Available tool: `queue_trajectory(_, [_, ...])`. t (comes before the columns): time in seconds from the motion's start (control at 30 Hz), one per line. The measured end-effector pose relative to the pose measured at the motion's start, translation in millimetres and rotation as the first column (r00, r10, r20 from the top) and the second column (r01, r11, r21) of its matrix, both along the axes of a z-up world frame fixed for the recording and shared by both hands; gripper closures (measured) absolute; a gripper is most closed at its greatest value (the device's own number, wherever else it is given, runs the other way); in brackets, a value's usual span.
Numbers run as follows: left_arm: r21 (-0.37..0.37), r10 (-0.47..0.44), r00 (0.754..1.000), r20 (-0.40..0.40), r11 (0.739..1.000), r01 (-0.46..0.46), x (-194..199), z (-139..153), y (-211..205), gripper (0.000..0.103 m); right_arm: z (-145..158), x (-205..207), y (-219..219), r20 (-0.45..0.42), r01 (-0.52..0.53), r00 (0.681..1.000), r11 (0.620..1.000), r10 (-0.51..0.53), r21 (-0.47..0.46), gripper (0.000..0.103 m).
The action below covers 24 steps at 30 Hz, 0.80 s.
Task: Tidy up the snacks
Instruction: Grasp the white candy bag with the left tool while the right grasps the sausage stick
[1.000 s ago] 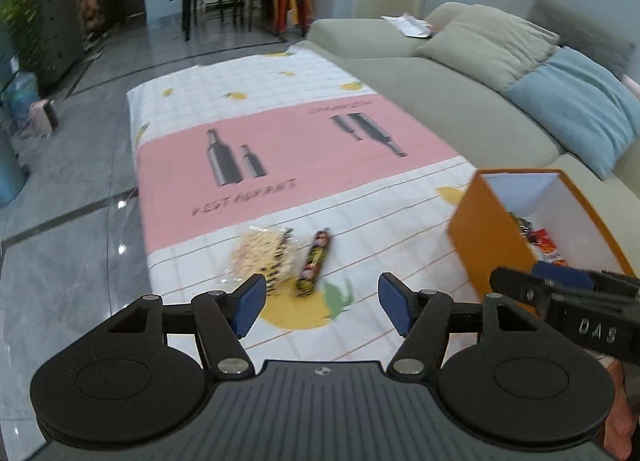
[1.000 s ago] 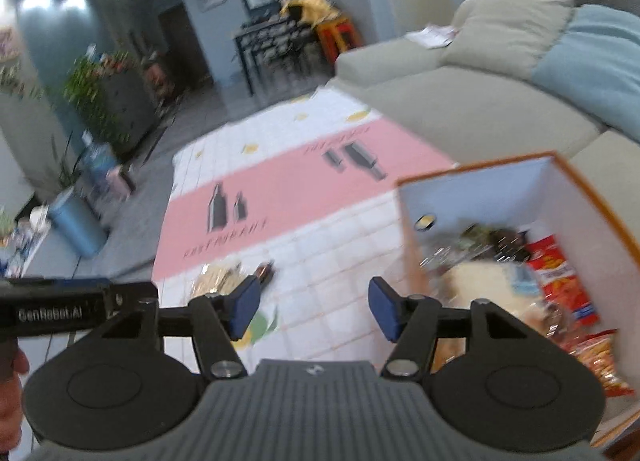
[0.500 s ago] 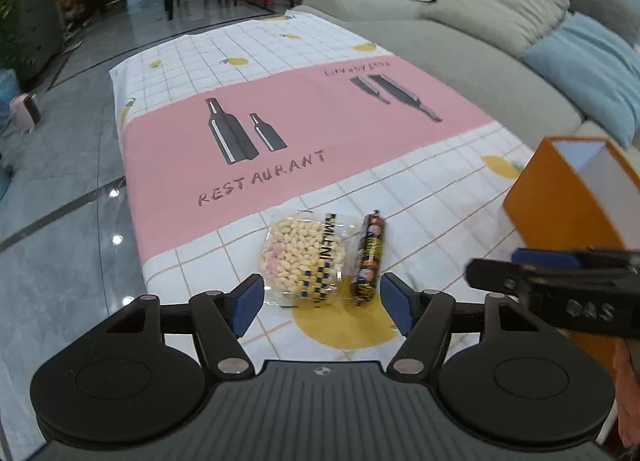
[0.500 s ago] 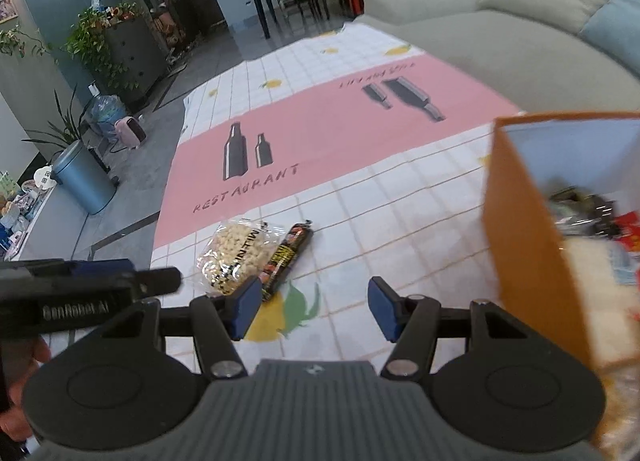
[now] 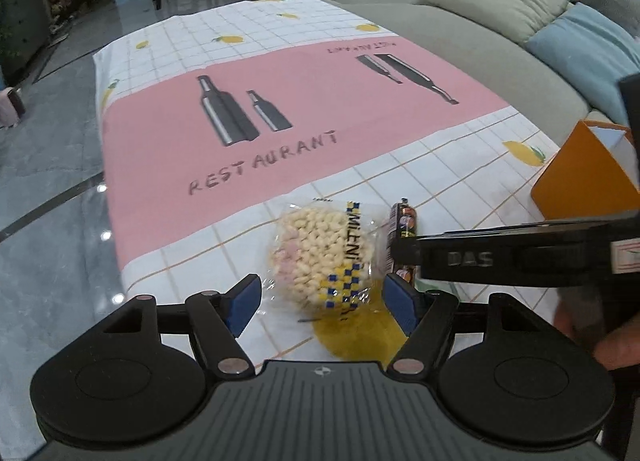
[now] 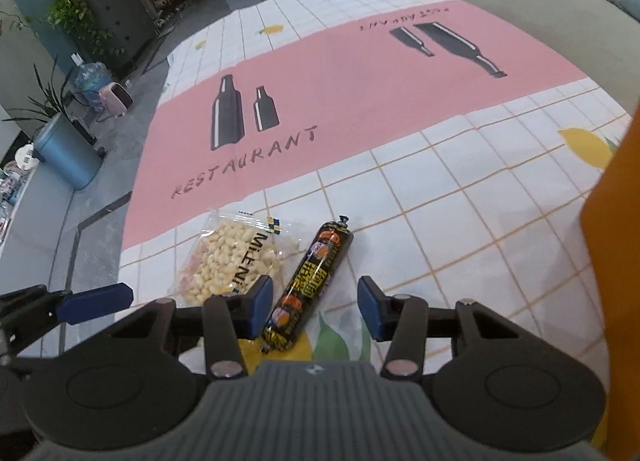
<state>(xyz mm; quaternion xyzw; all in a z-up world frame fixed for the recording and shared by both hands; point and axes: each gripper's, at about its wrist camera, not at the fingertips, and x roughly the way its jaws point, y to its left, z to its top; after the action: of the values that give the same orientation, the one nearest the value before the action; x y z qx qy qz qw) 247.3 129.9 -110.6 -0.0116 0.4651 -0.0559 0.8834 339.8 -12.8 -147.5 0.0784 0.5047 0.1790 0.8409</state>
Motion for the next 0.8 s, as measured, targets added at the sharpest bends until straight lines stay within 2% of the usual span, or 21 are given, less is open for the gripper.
queue_trajectory(0.1, [0.029, -0.023, 1.000, -0.003, 0.999, 0.023, 5.6, -4.4, -4.0, 0.021, -7.1, 6.2, 3.9, -0.017, -0.005, 1.000, 1.000, 0.004, -0.019, 0.063])
queue_trajectory(0.2, [0.046, -0.032, 0.999, -0.018, 0.998, 0.033, 11.7, -10.7, -5.6, 0.020, -13.4, 10.9, 3.6, -0.045, -0.011, 0.999, 1.000, 0.012, 0.020, 0.065])
queue_trajectory(0.23, [0.051, -0.028, 0.999, -0.020, 0.998, 0.029, 12.9, -12.3, -5.7, 0.020, -13.8, 11.4, 3.9, -0.043, -0.020, 0.999, 0.999, 0.021, 0.025, 0.069])
queue_trajectory(0.27, [0.050, -0.026, 0.999, -0.020, 0.998, 0.027, 13.8, -13.6, -4.9, 0.020, -13.5, 11.4, 4.8, -0.040, -0.037, 0.998, 0.999, 0.038, 0.020, 0.076])
queue_trajectory(0.33, [0.031, -0.027, 0.999, -0.025, 0.999, 0.028, 15.7, -16.2, -3.3, 0.020, -13.0, 11.6, 4.2, -0.046, -0.046, 0.998, 0.999, 0.046, -0.002, 0.081])
queue_trajectory(0.63, [0.019, -0.007, 0.999, -0.038, 1.000, 0.007, 32.0, -28.8, -5.1, 0.012, -11.3, -1.0, -27.3, -0.071, -0.021, 0.997, 0.999, 0.018, -0.034, 0.082])
queue_trajectory(0.8, [0.108, -0.062, 0.997, -0.043, 0.992, 0.067, 37.2, -35.8, -22.1, 0.009, -11.7, -6.7, -31.5, -0.060, -0.025, 0.998, 0.999, 0.023, -0.026, 0.082])
